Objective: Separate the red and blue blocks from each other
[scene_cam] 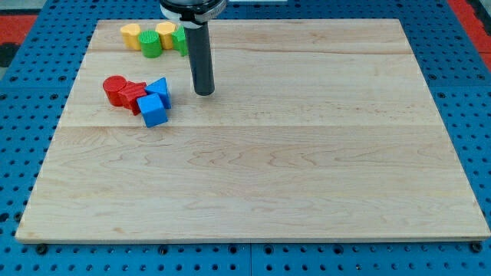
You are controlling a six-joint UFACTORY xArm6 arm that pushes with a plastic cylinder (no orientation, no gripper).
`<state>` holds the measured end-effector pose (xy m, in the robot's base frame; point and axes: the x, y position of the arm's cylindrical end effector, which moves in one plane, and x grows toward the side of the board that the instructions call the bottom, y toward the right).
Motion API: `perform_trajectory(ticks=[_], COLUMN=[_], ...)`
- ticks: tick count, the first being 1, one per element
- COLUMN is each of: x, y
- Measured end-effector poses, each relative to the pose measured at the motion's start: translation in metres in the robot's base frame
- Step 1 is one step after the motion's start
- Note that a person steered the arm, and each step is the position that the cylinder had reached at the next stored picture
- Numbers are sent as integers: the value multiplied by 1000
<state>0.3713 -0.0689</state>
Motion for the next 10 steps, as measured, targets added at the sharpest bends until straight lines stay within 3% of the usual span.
perform_trajectory(ticks=[2, 3, 5, 7, 8, 9, 10], x=[-13, -41, -10, -39, 22, 35, 18], y=[14, 17, -51, -87, -111, -96, -109])
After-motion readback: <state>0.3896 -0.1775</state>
